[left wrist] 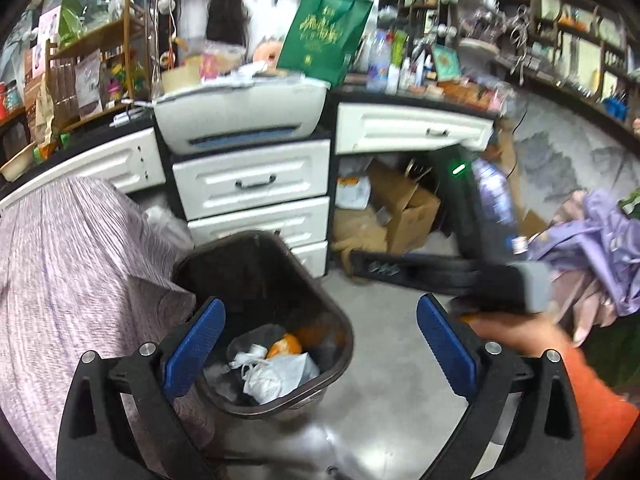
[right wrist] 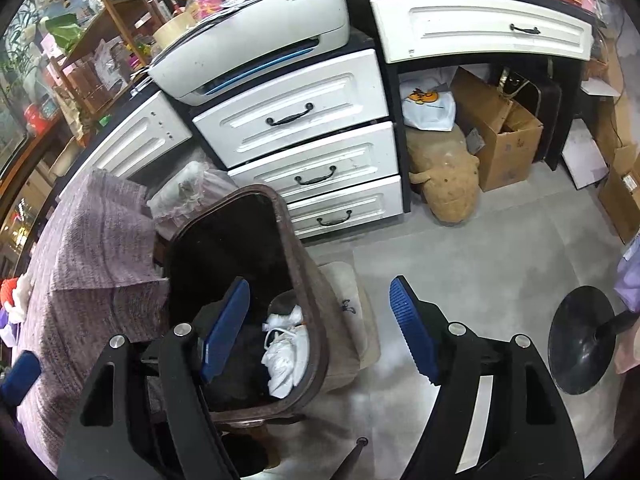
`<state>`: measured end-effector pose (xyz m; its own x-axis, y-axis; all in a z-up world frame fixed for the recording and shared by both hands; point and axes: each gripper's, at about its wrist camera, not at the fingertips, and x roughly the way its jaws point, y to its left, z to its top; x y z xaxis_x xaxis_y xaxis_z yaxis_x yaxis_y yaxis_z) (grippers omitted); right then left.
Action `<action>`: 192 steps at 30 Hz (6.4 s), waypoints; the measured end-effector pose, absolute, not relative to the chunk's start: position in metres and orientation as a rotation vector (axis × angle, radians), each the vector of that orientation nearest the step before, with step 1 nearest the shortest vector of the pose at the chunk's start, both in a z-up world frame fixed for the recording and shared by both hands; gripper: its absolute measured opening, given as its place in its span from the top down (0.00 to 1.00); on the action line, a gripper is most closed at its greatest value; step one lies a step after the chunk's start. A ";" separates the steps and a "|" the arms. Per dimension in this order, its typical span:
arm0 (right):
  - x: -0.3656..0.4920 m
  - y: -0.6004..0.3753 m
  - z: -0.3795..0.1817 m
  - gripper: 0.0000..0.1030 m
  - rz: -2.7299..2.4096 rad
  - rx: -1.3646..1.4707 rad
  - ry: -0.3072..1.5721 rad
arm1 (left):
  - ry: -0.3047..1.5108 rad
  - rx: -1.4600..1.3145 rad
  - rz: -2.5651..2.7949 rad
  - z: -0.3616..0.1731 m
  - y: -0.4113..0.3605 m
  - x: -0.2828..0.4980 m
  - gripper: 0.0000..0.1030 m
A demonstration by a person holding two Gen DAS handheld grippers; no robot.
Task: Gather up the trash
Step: 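Move both tools back toward the remaining trash on the table, then grasp the white tissue with the right gripper while the left grasps the orange net, then carry the tissue over the black bin and open the right gripper, then carry the orange net over the bin and open the left gripper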
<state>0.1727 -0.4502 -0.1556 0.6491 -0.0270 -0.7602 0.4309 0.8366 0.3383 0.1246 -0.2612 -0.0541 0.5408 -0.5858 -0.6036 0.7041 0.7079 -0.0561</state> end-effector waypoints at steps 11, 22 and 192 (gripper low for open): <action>0.197 -0.377 -0.121 0.25 -0.077 0.434 0.818 | 0.583 0.043 -0.743 -0.006 -0.194 0.120 0.05; 0.226 -0.267 -0.069 0.22 0.200 0.290 0.782 | 0.556 0.023 -0.572 0.012 -0.108 0.130 0.05; 0.161 -0.436 -0.095 0.28 -0.199 0.425 0.673 | 0.797 0.008 -0.588 -0.046 -0.234 0.214 0.79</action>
